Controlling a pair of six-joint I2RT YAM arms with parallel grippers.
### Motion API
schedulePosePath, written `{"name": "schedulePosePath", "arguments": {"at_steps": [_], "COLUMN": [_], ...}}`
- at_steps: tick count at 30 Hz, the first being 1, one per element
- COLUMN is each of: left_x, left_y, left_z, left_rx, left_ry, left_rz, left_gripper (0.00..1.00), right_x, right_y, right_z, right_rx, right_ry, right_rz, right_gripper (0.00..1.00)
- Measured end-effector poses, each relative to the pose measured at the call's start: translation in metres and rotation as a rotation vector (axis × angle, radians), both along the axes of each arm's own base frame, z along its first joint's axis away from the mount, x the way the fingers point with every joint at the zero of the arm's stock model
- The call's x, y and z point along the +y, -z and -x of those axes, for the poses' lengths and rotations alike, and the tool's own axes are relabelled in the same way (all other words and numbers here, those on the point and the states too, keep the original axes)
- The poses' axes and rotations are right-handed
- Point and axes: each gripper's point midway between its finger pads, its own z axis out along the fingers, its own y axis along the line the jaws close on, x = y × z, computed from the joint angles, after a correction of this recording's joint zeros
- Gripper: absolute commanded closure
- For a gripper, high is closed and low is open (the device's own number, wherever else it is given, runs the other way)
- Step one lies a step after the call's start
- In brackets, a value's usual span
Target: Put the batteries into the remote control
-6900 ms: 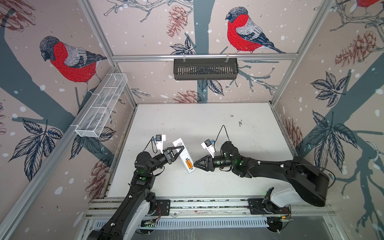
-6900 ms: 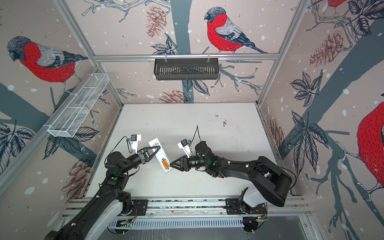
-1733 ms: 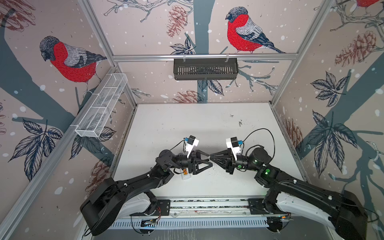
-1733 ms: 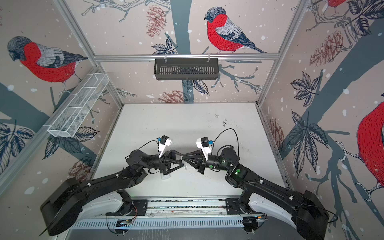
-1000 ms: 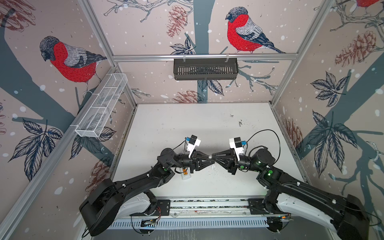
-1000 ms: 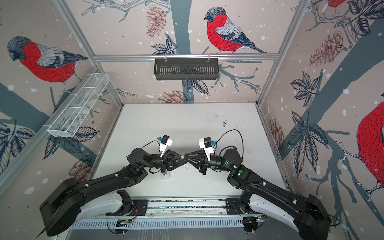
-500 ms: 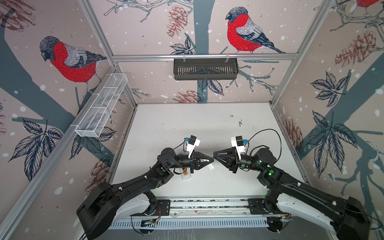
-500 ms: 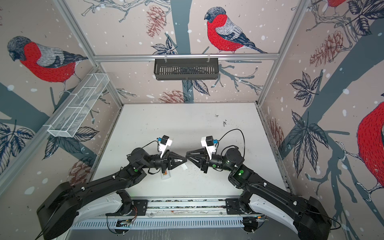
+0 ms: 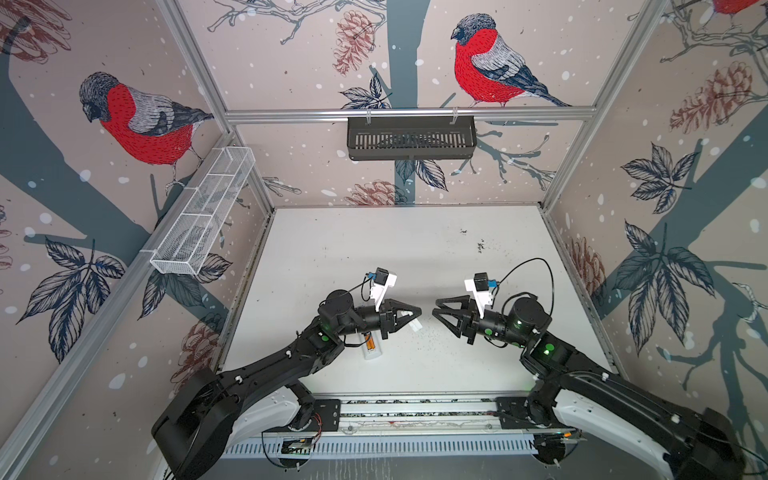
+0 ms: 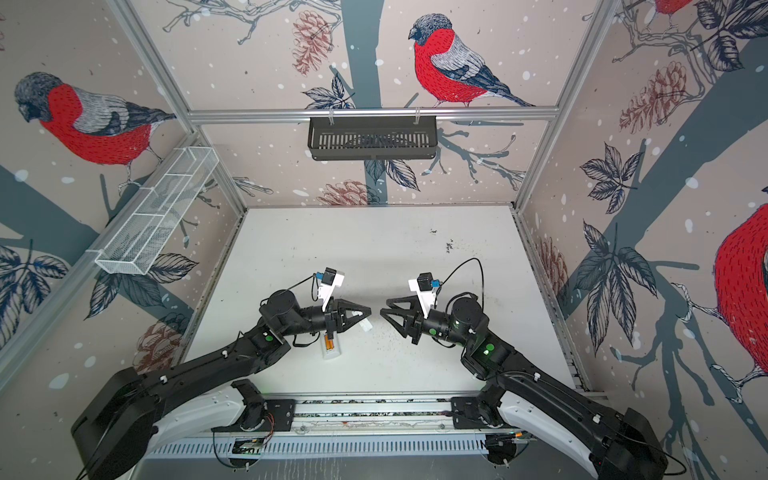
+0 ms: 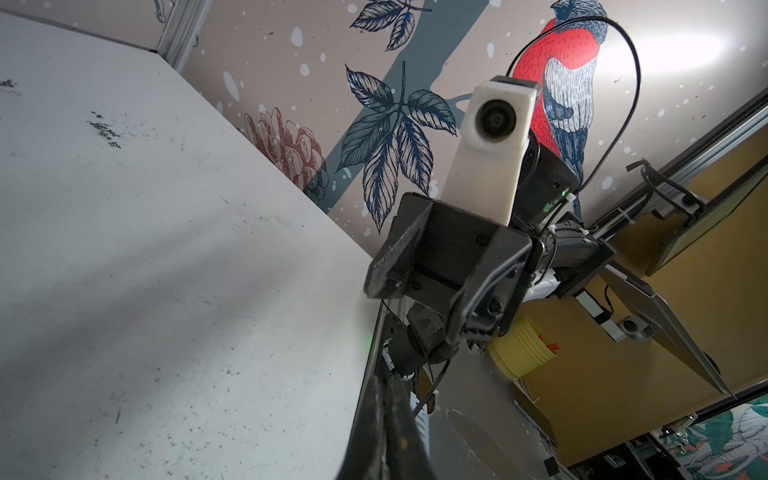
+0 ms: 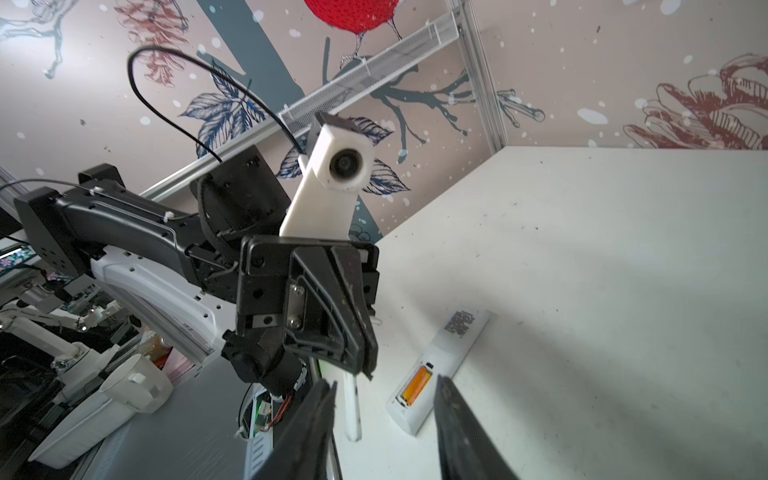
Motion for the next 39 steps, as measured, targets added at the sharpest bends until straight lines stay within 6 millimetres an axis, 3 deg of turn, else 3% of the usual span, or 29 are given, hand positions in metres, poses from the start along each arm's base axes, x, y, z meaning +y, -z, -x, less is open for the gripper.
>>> {"name": "schedulePosePath", "arguments": {"at_steps": [4, 9, 19, 29, 32, 36, 39], "left_x": [-0.002, -0.001, 0.002, 0.004, 0.005, 0.007, 0.009], "left_y": [-0.002, -0.006, -0.014, -0.015, -0.016, -0.019, -0.019], "left_z": [-0.002, 0.002, 0.007, 0.008, 0.008, 0.008, 0.007], "left_rx": [-0.001, -0.005, -0.024, -0.031, -0.033, -0.039, -0.039], "left_ry": [0.005, 0.025, 0.029, 0.024, 0.021, 0.018, 0.010], "left_rz": [0.001, 0.009, 0.027, 0.032, 0.033, 0.039, 0.041], "left_gripper": [1.00, 1.00, 1.00, 0.99, 0.83, 0.41, 0.23], "right_x": [0.004, 0.012, 0.035, 0.043, 0.043, 0.044, 0.045], "right_y": [0.020, 0.035, 0.033, 0.026, 0.025, 0.027, 0.028], "right_z": [0.007, 0.011, 0.018, 0.026, 0.027, 0.025, 0.024], "right_rx": [0.046, 0.072, 0.081, 0.069, 0.069, 0.076, 0.091], "right_ry": [-0.035, -0.073, -0.155, -0.214, -0.219, -0.218, -0.213], "right_rz": [0.054, 0.101, 0.110, 0.084, 0.080, 0.080, 0.081], "right_gripper": [0.43, 0.44, 0.62, 0.83, 0.85, 0.87, 0.88]}}
